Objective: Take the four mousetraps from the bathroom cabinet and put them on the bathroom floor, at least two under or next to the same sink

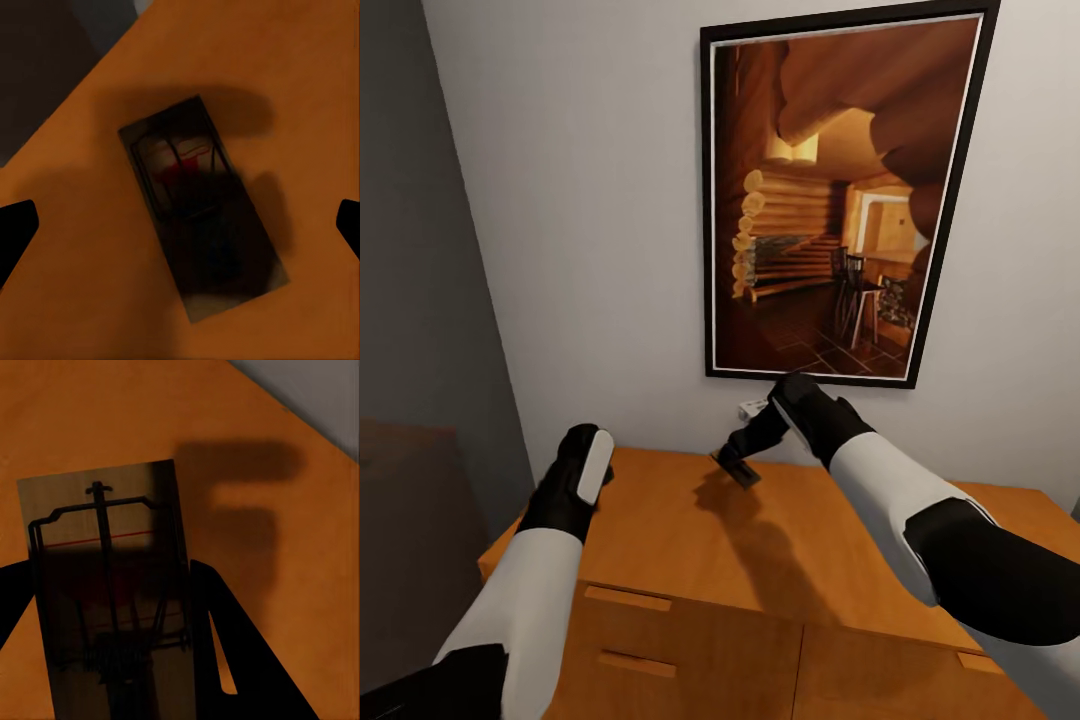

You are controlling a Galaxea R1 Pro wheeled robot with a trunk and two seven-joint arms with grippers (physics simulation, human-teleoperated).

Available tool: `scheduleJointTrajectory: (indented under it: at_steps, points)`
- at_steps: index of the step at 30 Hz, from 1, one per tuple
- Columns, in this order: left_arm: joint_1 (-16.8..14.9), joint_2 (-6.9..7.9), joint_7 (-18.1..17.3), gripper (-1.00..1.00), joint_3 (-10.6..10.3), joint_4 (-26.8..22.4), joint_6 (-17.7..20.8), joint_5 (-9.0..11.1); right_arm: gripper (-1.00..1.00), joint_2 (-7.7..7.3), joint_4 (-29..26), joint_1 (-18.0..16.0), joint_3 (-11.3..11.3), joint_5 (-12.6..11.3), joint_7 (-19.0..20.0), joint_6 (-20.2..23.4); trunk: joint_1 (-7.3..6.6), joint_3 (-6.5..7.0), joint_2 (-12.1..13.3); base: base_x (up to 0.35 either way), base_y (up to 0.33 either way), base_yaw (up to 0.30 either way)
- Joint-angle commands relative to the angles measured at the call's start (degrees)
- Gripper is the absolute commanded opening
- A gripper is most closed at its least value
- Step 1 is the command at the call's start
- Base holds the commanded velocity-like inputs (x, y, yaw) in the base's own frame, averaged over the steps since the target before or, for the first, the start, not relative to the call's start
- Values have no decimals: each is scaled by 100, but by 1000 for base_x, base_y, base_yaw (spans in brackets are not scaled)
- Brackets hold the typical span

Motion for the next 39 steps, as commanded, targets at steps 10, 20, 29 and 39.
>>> scheduleJointTrajectory:
  at_steps: [10, 20, 29, 39]
  points:
    - [61, -84, 81, 100, 44, -7, 11, 340, -100, 9, 115, -10, 16, 58, 31, 13, 0, -8, -4, 0, 0, 0]
    - [143, 83, 102, 100, 38, -66, 42, 652, -100, 8, 0, -11, 17, 84, 37, 13, 0, -8, -4, 0, 0, 0]
    - [-148, 374, 116, 100, 52, 214, 72, 910, -100, 28, -290, -11, 24, 95, 21, 13, 0, -8, -4, 0, 0, 0]
    - [-775, 424, 118, 100, 61, 891, 72, 1308, -100, 27, -1073, -11, 18, 95, 13, 13, 0, -8, -4, 0, 0, 0]
